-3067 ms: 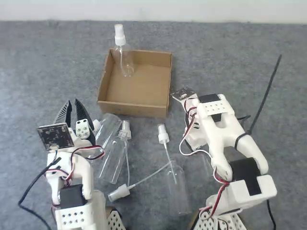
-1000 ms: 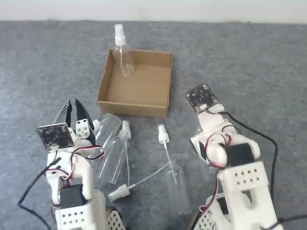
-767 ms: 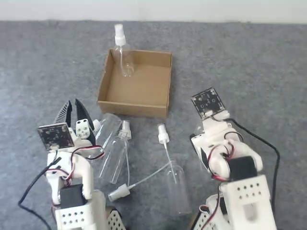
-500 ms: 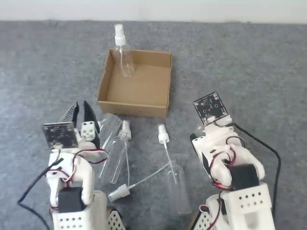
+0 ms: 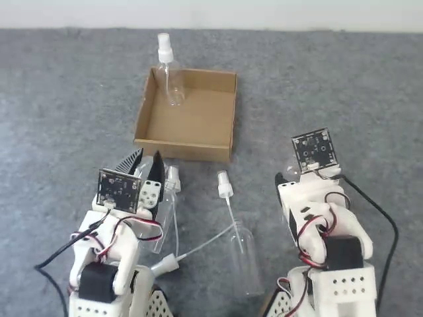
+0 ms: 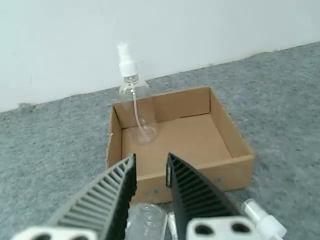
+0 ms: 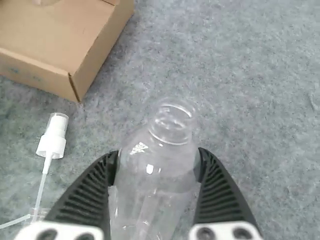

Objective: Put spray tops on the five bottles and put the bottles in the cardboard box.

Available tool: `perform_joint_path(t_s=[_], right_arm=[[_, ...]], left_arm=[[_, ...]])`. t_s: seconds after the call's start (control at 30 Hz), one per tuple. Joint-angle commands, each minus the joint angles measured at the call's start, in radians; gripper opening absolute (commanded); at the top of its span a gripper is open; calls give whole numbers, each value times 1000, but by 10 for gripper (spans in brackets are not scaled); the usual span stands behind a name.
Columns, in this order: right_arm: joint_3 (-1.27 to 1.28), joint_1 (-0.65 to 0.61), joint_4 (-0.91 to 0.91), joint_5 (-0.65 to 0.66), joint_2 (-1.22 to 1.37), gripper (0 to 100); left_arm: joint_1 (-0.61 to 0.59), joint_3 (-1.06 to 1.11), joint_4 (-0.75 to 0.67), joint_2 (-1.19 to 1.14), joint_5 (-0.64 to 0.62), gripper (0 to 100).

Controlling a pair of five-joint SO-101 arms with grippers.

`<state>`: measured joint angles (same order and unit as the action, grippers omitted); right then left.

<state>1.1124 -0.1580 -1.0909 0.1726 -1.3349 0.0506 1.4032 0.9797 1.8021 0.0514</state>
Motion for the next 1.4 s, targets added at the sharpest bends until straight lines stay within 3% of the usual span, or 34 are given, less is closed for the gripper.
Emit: perform_joint_path(t_s=[0.0, 0.3, 0.5, 0.63, 0.8, 1.17, 1.37], right_arm=[[-6, 61, 27, -12, -28, 16], [37, 176, 127, -87, -28, 6], [37, 182, 127, -87, -28, 6], [37, 183, 128, -87, -28, 6], [38, 186, 143, -87, -28, 6], [37, 265, 148, -89, -28, 6], [34, 269, 148, -89, -28, 6]], left_arm=[[8, -87, 28, 18, 12, 94], [34, -96, 31, 15, 48, 91], [150, -209, 172, 2, 95, 91], [241, -334, 267, -123, 97, 91], [310, -415, 275, -361, 91, 90], [443, -470, 207, -730, 8, 90], [451, -541, 206, -899, -163, 95]])
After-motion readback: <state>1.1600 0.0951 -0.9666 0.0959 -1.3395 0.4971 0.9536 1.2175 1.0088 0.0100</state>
